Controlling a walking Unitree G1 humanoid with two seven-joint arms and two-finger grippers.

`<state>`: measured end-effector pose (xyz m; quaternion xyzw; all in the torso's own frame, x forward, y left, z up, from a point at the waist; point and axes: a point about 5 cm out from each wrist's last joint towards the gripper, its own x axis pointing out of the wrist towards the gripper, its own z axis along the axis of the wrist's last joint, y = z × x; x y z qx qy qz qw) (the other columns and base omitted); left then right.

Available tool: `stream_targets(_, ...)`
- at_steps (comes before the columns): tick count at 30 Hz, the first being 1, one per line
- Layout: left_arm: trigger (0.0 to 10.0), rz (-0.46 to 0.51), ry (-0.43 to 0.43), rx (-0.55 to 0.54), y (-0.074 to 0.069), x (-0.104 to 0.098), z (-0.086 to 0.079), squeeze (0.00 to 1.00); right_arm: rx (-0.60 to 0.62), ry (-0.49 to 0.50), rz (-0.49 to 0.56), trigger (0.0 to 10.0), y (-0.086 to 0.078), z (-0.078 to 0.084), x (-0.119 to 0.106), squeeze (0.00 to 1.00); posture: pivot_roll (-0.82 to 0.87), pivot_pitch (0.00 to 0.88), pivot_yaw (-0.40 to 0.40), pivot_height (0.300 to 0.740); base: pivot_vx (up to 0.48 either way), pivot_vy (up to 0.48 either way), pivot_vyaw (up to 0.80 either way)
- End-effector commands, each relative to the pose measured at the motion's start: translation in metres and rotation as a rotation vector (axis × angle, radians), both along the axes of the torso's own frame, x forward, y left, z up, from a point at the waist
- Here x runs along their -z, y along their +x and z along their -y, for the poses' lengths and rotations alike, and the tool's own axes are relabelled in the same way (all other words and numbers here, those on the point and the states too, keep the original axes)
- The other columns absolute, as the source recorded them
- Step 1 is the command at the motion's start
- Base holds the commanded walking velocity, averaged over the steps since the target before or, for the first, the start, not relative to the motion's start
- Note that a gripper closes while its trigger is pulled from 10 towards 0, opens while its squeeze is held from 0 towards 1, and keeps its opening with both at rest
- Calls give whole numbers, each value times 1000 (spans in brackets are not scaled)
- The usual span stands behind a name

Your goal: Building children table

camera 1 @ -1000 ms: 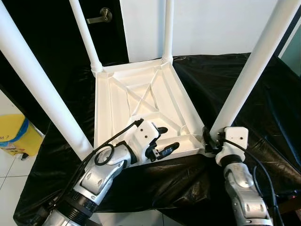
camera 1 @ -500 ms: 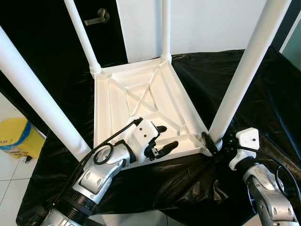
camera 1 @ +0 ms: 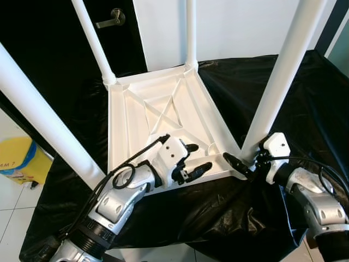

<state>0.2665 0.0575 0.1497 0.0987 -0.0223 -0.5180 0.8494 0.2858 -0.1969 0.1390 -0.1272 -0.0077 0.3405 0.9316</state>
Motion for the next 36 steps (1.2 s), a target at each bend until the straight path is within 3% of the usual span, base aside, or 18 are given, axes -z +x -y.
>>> stream_targets(1, 10000, -21, 34, 143, -10, 3, 5, 0, -42, -28, -6, 10000, 4, -5, 1, 0, -198, 43, 46, 740, 0, 0, 0)
stream_targets(2, 10000, -24, 35, 146, -11, 4, 5, 0, -51, -36, -4, 10000, 7, -6, -1, 0, -197, 44, 43, 740, 0, 0, 0)
stream_targets(3, 10000, -26, 35, 148, -12, 4, 5, 0, -56, -39, -3, 7294, 8, -6, -1, 0, -197, 43, 43, 740, 0, 0, 0)
stream_targets(4, 10000, -28, 36, 148, -12, 5, 5, 0, -60, -42, -2, 1294, 10, -6, -2, 0, -196, 43, 40, 740, 0, 0, 0)
stream_targets(5, 10000, -29, 37, 147, -12, 5, 5, 0, -62, -44, -1, 1294, 11, -5, -3, 0, -196, 43, 39, 740, 0, 0, 0)
stream_targets(6, 10000, -30, 37, 145, -12, 5, 5, 0, -65, -45, -2, 0, 12, -4, -3, 0, -196, 44, 37, 740, 0, 0, 0)
stream_targets(16, 10000, -35, 42, 145, -11, 7, 4, 0, -52, -46, -21, 0, 8, 1, 5, 0, -210, 49, 51, 740, 0, 0, 0)
stream_targets(17, 10000, -35, 48, 143, -10, 8, 3, 0, -28, -40, -28, 10000, 7, 2, 7, 0, -212, 50, 51, 740, 0, 0, 0)
stream_targets(28, 10000, -33, 57, 112, -6, 7, -5, 0, 168, 22, -10, 10000, -2, -1, 17, 0, -203, 58, 46, 740, 0, 0, 0)
stream_targets(29, 10000, -45, 51, 112, -8, 8, -4, 0, 293, 33, 14, 10000, -6, -2, 21, 0, -203, 64, 56, 740, 0, 0, 0)
stream_targets(30, 10000, -45, 51, 112, -8, 8, -4, 0, 293, 33, 14, 10000, -6, -2, 21, 0, -203, 64, 56, 740, 0, 0, 0)
stream_targets(32, 10000, -51, 53, 118, -10, 8, -3, 0, 421, 78, 37, 10000, -12, -1, 22, 0, -195, 64, 61, 740, 0, 0, 0)
stream_targets(36, 10000, -49, 62, 114, -9, 9, -6, 0, 506, 104, 41, 10000, -20, -5, 25, 0, -194, 65, 65, 740, 0, 0, 0)
